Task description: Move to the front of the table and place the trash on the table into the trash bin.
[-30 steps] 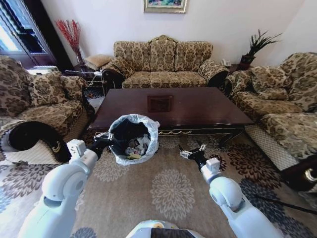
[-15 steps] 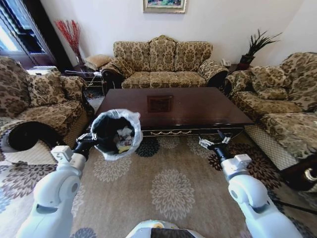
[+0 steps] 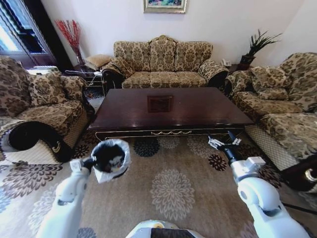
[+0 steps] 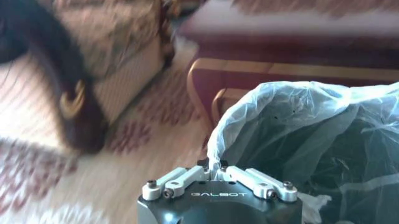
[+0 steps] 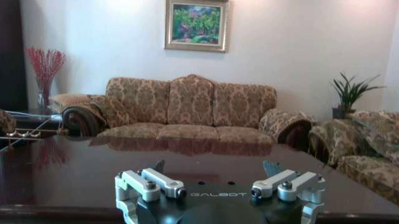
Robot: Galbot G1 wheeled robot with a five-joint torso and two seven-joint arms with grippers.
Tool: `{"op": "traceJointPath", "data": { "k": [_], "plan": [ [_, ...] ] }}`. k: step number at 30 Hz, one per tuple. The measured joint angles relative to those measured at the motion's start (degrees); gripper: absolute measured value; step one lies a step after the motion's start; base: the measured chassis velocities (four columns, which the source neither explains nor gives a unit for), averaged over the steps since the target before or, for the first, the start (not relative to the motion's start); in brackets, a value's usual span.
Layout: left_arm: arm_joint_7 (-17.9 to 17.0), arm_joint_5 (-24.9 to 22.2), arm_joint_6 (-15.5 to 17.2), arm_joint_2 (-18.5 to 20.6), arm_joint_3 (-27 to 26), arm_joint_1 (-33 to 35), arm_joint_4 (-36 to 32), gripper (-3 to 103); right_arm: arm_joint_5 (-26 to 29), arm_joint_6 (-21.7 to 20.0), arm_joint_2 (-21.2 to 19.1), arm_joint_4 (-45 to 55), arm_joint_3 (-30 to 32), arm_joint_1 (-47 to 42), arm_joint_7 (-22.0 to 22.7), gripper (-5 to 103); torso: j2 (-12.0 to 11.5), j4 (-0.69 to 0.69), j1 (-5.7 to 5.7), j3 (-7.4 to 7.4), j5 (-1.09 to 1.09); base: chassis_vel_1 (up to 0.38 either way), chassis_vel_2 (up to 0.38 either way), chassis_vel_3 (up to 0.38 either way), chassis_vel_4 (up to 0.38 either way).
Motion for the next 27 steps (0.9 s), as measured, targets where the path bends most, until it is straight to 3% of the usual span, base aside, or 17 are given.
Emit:
{"op": "traceJointPath", "data": {
  "k": [3, 5, 6, 10, 13, 18, 22, 25, 27],
  "plan": [
    [-0.9, -0.4, -1.6, -0.5, 0.0, -1.7, 6.9, 1, 0.0, 1.5, 0.2, -1.0, 0.7, -1.3, -0.7, 100, 0.0, 0.01, 0.00, 0.00, 0.00, 0.000, 0.000, 0.000, 0.000],
    [-4.5, -1.8, -2.5, -0.9, 0.0, -4.7, 15.4, 1, 0.3, 2.2, 0.4, -2.1, 1.7, -1.8, -1.4, 100, 0.0, 0.00, 0.00, 0.00, 0.01, 0.000, 0.000, 0.000, 0.000],
    [-4.5, -1.8, -2.5, -0.9, 0.0, -4.7, 15.4, 1, 0.3, 2.2, 0.4, -2.1, 1.7, -1.8, -1.4, 100, 0.0, 0.00, 0.00, 0.00, 0.01, 0.000, 0.000, 0.000, 0.000],
    [-6.8, -4.0, -6.1, -1.3, -0.4, -8.9, 26.6, 1, 1.0, 2.3, 0.4, -3.1, 1.9, -1.4, -1.6, 100, 0.0, 0.03, 0.00, 0.00, 0.03, 0.000, 0.000, 0.000, 0.000],
    [-7.6, -5.4, -7.0, -1.6, -0.4, -10.3, 29.5, 1, 1.0, 2.3, 0.3, -3.6, 1.7, -1.0, -1.7, 100, 0.0, 0.03, 0.00, 0.00, 0.00, 0.000, 0.000, 0.000, 0.000],
    [-11.9, -9.0, -9.1, -2.3, -0.5, -14.0, 36.4, 1, 0.9, 2.3, 0.0, -4.3, 1.1, -0.6, -1.7, 100, 0.0, -0.01, 0.00, 0.00, 0.04, 0.000, 0.000, 0.000, 0.000],
    [-12.2, -10.2, -11.1, -2.3, -0.4, -15.0, 39.3, 0, 0.9, 2.6, -0.4, -4.8, 1.1, -0.6, -1.7, 100, 0.0, 0.01, 0.00, 0.00, 0.02, 0.000, 0.000, 0.000, 0.000],
    [-9.0, -10.6, -15.7, -2.2, -0.2, -15.5, 42.6, -2, 0.9, 2.8, -0.9, -5.0, 1.2, -0.6, -1.8, 100, 0.0, 0.00, 0.00, 0.00, 0.01, 0.000, 0.000, 0.000, 0.000],
    [-8.6, -10.8, -16.1, -2.3, -0.1, -15.3, 42.6, -2, 0.9, 2.8, -0.9, -5.0, 1.2, -0.6, -1.8, 100, 0.0, -0.01, 0.00, 0.00, 0.02, 0.000, 0.000, 0.000, 0.000]
  ]
}}
